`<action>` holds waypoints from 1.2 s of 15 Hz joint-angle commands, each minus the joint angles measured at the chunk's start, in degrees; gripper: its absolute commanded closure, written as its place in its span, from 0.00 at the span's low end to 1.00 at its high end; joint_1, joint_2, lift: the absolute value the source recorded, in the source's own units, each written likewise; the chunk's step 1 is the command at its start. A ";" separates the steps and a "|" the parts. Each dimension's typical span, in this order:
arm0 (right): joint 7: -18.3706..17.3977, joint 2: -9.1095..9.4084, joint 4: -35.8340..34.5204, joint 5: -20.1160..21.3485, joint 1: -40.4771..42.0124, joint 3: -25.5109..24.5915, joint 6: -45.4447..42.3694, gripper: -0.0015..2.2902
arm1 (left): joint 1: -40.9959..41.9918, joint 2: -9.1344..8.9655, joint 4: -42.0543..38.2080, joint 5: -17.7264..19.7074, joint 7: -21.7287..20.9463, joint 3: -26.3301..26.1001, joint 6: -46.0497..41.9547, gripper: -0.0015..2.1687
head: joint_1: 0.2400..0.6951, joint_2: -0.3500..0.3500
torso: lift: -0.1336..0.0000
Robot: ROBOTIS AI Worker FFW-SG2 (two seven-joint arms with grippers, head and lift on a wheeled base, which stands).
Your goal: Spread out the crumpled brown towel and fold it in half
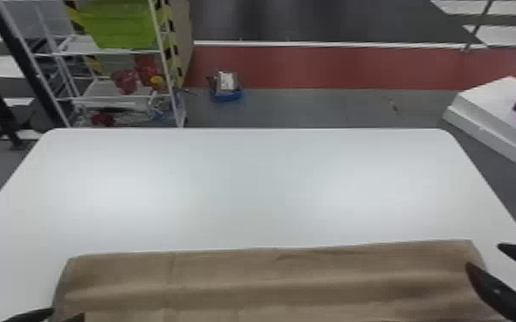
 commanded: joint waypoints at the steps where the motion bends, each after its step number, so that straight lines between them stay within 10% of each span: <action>1: 0.24 -0.11 0.08 1.69 1.49 2.53 -3.78 0.13 | 0.01 -0.15 0.03 -0.16 -0.54 -1.18 -0.24 0.13 | 1.00 0.53 | 0.07; 9: 5.25 -1.69 -3.08 8.10 3.07 12.46 -3.60 0.21 | -3.68 -0.15 3.99 -5.96 0.26 -2.41 -1.47 0.22 | 1.00 0.73 | 0.07; 18: 13.51 -11.53 -6.25 30.60 -2.64 25.47 -3.25 0.20 | -9.39 -0.15 6.45 -8.86 0.69 -3.46 0.12 0.22 | 1.00 0.90 | 0.07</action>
